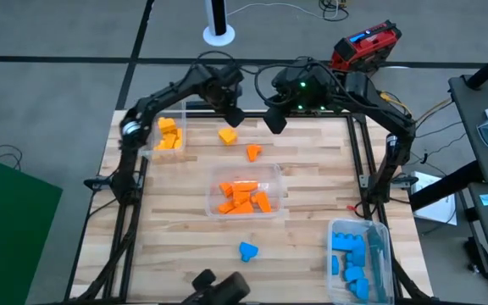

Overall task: Sort blocks
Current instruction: Put the orange game piece into the middle transparent bin

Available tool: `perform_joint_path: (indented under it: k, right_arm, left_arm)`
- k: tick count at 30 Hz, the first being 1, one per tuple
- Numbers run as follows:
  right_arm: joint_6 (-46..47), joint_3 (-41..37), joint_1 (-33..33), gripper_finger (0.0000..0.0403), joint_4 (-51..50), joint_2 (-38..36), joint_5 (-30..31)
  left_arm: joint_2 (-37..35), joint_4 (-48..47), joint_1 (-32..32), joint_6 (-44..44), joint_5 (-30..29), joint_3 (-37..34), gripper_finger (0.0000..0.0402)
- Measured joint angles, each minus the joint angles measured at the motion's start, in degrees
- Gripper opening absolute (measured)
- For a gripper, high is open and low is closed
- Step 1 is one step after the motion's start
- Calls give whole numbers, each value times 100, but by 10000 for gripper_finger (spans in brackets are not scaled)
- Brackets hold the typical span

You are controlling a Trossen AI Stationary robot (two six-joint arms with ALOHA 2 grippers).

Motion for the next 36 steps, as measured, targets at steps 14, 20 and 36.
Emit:
perform_joint_path:
  k: [14, 20, 36]
  right_arm:
    - [2, 0, 2, 18, -172, 0, 0]
    - [-60, -4, 0, 18, -212, 2, 0]
    - [2, -71, 2, 18, -371, 15, -4]
  left_arm:
    - [1045, -685, -363, 460, -38, 1105, 208]
    - [1046, -157, -757, 919, -137, 930, 234]
    - [1050, 646, -1186, 141, -155, 472, 309]
